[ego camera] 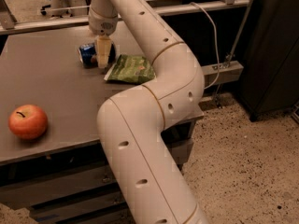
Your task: Knock pepsi can over
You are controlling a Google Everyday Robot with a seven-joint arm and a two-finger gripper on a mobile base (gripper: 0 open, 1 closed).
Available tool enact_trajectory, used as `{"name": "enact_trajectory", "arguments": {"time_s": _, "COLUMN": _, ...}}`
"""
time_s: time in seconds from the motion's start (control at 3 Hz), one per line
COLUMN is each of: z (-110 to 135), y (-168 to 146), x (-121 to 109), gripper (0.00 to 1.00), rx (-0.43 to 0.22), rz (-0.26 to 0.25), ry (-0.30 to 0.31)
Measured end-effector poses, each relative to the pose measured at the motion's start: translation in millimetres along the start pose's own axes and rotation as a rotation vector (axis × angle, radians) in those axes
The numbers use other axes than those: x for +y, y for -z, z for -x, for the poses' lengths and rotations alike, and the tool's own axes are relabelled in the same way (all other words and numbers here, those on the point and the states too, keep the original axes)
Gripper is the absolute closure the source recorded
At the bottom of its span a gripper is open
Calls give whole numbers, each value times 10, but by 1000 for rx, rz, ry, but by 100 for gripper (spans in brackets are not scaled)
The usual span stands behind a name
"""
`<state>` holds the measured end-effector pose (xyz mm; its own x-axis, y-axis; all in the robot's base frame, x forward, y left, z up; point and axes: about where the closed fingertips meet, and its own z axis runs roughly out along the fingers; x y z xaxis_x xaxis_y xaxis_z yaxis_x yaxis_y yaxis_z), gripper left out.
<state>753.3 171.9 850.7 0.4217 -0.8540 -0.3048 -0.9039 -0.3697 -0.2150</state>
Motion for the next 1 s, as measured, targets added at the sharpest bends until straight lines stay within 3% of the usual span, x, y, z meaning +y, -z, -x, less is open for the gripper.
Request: {"name": "enact_trajectory", "arguments": {"time_s": 1.0, "z": 99, "y": -1, "x": 39, "gripper": 0, "rx": -35, "rz": 15, "ry": 23}}
